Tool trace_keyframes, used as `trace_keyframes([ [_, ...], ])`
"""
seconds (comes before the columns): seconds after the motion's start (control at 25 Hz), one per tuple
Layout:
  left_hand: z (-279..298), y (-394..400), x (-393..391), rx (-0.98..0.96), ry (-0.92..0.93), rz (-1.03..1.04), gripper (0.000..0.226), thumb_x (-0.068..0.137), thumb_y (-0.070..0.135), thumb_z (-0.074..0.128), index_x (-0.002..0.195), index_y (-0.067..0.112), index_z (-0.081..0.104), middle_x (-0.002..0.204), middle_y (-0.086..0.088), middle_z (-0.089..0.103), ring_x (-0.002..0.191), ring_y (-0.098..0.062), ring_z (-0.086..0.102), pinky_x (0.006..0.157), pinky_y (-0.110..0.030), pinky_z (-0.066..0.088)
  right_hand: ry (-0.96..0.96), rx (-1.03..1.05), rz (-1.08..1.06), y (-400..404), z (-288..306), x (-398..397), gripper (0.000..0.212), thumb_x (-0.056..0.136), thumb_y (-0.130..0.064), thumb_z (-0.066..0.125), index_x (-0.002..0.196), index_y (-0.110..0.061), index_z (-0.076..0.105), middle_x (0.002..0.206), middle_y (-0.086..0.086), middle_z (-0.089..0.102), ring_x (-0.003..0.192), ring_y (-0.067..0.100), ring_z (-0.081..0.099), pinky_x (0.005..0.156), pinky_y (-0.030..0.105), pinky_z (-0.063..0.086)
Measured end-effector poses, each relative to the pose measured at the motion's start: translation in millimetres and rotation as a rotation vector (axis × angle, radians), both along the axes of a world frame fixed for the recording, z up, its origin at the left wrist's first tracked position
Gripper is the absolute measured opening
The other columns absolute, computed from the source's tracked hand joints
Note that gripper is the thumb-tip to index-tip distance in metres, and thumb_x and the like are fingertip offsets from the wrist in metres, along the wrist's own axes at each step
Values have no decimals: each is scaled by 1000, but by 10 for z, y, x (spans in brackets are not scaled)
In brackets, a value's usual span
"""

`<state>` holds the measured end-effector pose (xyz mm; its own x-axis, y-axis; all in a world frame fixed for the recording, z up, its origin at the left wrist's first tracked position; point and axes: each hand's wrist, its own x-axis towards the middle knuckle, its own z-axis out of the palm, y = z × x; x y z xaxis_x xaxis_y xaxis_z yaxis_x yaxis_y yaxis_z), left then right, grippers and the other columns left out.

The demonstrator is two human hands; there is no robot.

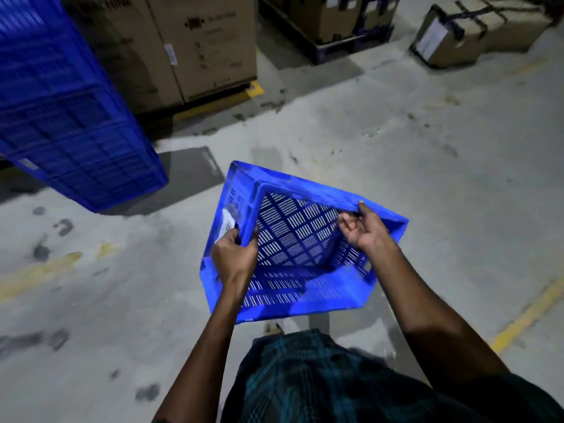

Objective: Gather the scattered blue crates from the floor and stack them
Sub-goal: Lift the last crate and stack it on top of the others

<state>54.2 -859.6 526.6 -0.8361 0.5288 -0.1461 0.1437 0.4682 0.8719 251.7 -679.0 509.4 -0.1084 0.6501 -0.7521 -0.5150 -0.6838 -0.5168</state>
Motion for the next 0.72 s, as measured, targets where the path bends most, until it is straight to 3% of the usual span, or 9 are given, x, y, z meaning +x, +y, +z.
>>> trace_keyframes([
  [0.08, 249, 14, -11, -39, 63, 4, 40, 83, 35, 72, 58, 16, 47, 48, 6, 46, 47, -10, 43, 52, -30, 29, 72, 28, 24, 36, -39, -132, 22, 100, -29, 52, 88, -11, 55, 67, 8, 74, 59, 18, 73, 56, 31, 61],
  [0.16, 450, 30, -85, -73, 173, -10, 35, 80, 37, 72, 62, 17, 50, 50, 5, 48, 52, -17, 49, 54, -28, 30, 62, 32, 100, 42, -116, -246, 24, 101, -34, 48, 91, -13, 56, 77, 7, 76, 67, 19, 75, 59, 30, 61],
  [0.28, 727, 85, -315, -68, 249, 38, 27, 76, 31, 71, 64, 14, 54, 52, 3, 53, 54, -19, 53, 53, -27, 35, -99, -41, 283, 27, -349, -393, 21, 101, -34, 49, 101, -16, 59, 92, 0, 70, 72, 18, 71, 56, 24, 55],
  [0.4, 1028, 198, -531, -54, 289, 147, 27, 76, 33, 70, 66, 11, 59, 53, -3, 57, 53, -20, 54, 53, -29, 39, -296, -81, 336, 88, -645, -502, 19, 95, -28, 60, 108, -14, 55, 88, 1, 62, 70, 20, 62, 50, 25, 50],
  [0.52, 1176, 340, -709, -55, 352, 240, 35, 78, 37, 70, 62, 9, 57, 49, -4, 50, 48, -14, 49, 50, -26, 35, -388, -51, 386, 292, -834, -732, 35, 87, -25, 72, 113, -10, 53, 100, 8, 65, 80, 24, 61, 57, 32, 50],
  [0.6, 1240, 459, -785, -55, 380, 282, 38, 78, 38, 71, 58, 11, 55, 45, -1, 46, 43, -9, 43, 46, -17, 33, -460, -42, 357, 563, -904, -943, 60, 76, -23, 82, 120, -9, 45, 113, 11, 62, 90, 27, 63, 73, 40, 56],
  [0.72, 1363, 578, -940, -21, 350, 368, 41, 79, 39, 72, 54, 15, 51, 43, 1, 41, 39, -9, 35, 44, -19, 30, -680, -52, 425, 973, -913, -1208, 75, 67, -27, 85, 125, -6, 44, 130, 21, 54, 104, 35, 62, 82, 50, 58],
])
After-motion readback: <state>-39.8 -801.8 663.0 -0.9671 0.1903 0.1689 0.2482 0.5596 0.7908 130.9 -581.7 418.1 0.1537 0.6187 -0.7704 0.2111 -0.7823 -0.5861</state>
